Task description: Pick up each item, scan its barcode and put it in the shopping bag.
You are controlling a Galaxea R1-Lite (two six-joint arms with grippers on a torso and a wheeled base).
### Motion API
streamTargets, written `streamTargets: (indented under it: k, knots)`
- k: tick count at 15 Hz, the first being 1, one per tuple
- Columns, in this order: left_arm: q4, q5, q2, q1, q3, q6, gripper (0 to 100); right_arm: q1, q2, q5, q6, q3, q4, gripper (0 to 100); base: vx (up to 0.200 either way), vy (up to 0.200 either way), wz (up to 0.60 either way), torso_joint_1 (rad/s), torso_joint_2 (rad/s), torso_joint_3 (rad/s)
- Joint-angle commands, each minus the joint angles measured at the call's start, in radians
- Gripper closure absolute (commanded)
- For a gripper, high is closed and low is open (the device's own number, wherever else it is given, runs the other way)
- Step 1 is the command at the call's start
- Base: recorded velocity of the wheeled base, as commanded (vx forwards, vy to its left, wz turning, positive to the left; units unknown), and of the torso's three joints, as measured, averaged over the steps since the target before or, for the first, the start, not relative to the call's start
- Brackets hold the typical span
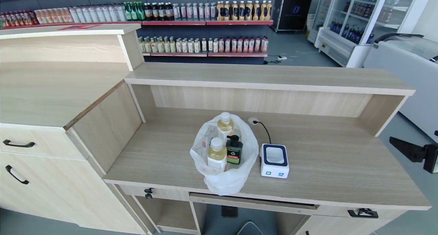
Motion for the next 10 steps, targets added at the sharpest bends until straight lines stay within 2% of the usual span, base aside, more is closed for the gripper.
streamTargets:
  k: [1, 3, 5, 6, 7, 8, 10]
  knots:
    - [0.000, 0.000, 0.000, 0.000, 0.000, 0.000, 0, 0.059, -0.152, -0.114, 0.042, 0.111, 0.000, 0, 0.000, 0.000, 0.00, 0.000, 0.00, 0.000]
    - [0.000, 0.000, 0.000, 0.000, 0.000, 0.000, 0, 0.099, -0.282, -0.136, 0.132, 0.223, 0.002, 0, 0.000, 0.000, 0.00, 0.000, 0.00, 0.000]
    - [0.000, 0.000, 0.000, 0.000, 0.000, 0.000, 0, 0.116, -0.397, -0.162, 0.145, 0.325, 0.003, 0, 0.000, 0.000, 0.00, 0.000, 0.00, 0.000]
    - [0.000, 0.000, 0.000, 0.000, 0.000, 0.000, 0, 0.158, -0.520, -0.165, 0.148, 0.435, 0.003, 0, 0.000, 0.000, 0.00, 0.000, 0.00, 0.000]
    - [0.000, 0.000, 0.000, 0.000, 0.000, 0.000, 0, 0.173, -0.601, -0.166, 0.152, 0.437, 0.060, 0, 0.000, 0.000, 0.00, 0.000, 0.00, 0.000]
    - [0.000, 0.000, 0.000, 0.000, 0.000, 0.000, 0, 0.194, -0.676, -0.168, 0.162, 0.437, 0.191, 0, 0.000, 0.000, 0.00, 0.000, 0.00, 0.000]
    - [0.000, 0.000, 0.000, 0.000, 0.000, 0.000, 0, 0.205, -0.804, -0.166, 0.180, 0.437, 0.345, 0, 0.000, 0.000, 0.00, 0.000, 0.00, 0.000]
